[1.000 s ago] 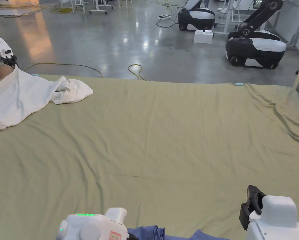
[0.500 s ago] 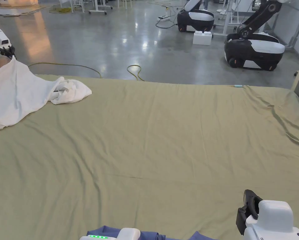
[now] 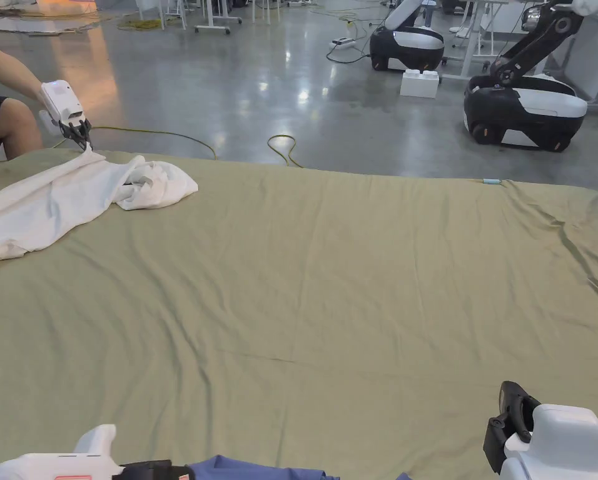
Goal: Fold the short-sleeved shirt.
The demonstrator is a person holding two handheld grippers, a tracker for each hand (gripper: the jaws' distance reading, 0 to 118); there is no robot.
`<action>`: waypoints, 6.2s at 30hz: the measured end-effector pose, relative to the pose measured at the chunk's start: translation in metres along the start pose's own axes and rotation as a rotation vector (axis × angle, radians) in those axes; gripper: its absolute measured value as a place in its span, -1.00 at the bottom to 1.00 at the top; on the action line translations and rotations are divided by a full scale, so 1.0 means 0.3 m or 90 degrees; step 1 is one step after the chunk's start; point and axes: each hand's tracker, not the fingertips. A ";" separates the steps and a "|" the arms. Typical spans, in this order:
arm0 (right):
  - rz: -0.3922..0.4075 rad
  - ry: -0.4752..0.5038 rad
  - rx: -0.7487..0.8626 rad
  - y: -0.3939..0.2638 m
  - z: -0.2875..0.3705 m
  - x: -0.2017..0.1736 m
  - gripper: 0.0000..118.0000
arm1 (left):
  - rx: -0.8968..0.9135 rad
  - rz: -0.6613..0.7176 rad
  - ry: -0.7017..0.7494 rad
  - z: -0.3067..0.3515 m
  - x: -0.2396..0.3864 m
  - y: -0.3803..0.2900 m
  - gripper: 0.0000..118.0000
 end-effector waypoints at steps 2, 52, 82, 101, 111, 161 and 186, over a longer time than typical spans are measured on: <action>0.000 0.000 0.001 0.003 0.001 0.001 -1.00 | -0.020 0.015 -0.016 -0.020 -0.069 -0.006 0.15; -0.010 0.016 -0.014 -0.018 -0.010 -0.006 -1.00 | -0.050 -0.271 0.177 0.025 0.702 -0.069 -0.74; -0.010 -0.009 -0.025 -0.038 0.012 0.046 -1.00 | -0.102 -0.186 0.031 -0.289 0.731 -0.143 -0.05; -0.003 -0.017 -0.039 -0.057 0.033 0.070 -1.00 | -0.055 -0.126 -0.053 -0.297 0.637 -0.162 -0.64; -0.006 -0.006 -0.041 -0.057 0.030 0.040 -1.00 | -0.103 -0.231 0.049 -0.512 0.676 -0.267 -0.85; 0.028 0.153 -0.286 -0.398 0.010 -0.389 -1.00 | 0.479 -0.296 0.314 0.164 0.376 -0.207 -0.85; 0.001 0.152 -0.287 -0.475 0.015 -0.339 -1.00 | -0.157 0.022 -0.335 -0.357 0.069 -0.033 0.34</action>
